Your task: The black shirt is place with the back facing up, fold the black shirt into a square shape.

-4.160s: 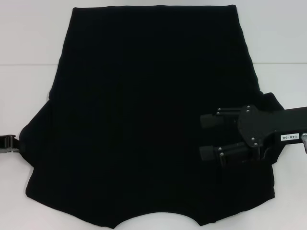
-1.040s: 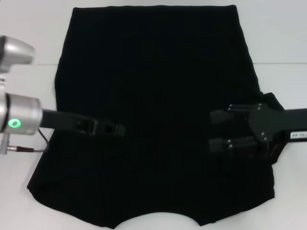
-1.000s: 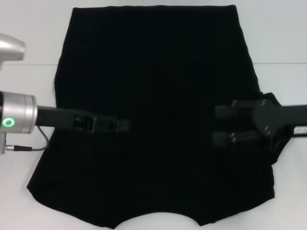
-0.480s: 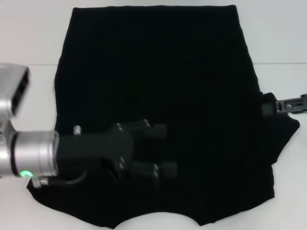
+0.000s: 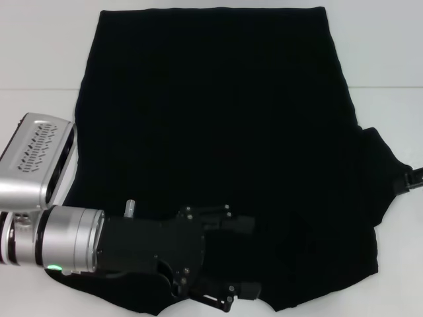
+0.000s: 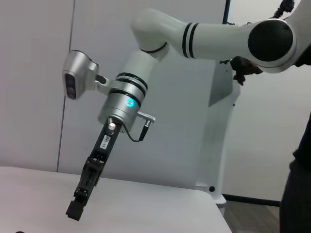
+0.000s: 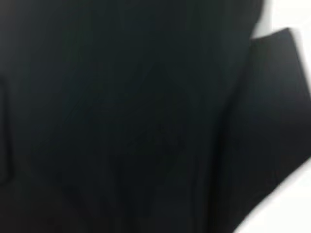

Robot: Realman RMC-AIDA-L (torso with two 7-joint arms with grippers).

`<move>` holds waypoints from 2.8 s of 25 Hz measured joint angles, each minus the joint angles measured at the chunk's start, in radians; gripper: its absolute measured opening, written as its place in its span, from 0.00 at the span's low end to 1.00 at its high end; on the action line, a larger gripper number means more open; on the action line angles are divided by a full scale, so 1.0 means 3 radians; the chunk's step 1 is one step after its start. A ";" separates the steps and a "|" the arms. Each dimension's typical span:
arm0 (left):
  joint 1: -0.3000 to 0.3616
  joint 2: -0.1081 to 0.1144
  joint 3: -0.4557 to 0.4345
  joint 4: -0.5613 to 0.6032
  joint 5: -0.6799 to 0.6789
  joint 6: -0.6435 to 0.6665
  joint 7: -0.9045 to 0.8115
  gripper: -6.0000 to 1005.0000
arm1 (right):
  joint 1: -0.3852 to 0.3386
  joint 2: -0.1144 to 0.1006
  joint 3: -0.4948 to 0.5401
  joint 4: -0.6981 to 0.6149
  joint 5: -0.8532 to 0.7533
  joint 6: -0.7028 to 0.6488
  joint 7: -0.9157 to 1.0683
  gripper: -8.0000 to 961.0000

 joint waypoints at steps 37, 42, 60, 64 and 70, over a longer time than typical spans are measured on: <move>-0.0018 0.0084 -0.0028 -0.0008 -0.0031 -0.0091 -0.0057 0.95 | 0.0257 0.0152 -0.0177 0.0832 -0.0331 0.1515 0.0174 0.81; -0.0019 0.0092 -0.0076 -0.0014 -0.0031 -0.0106 -0.0056 0.95 | 0.0261 0.0153 -0.0177 0.0833 -0.0332 0.1527 0.0141 0.57; -0.0027 0.0093 -0.0112 -0.0008 -0.0034 -0.0114 -0.0129 0.95 | 0.0113 0.0105 -0.0182 0.0578 -0.0333 0.1278 0.0090 0.03; -0.0026 0.0087 -0.0118 -0.0011 -0.0037 -0.0105 -0.0141 0.95 | 0.0036 0.0107 -0.0178 0.0434 -0.0320 0.1242 0.0089 0.01; -0.0026 0.0077 -0.0119 -0.0006 -0.0039 -0.0093 -0.0186 0.94 | -0.0030 0.0098 -0.0172 0.0382 -0.0332 0.1249 0.0060 0.03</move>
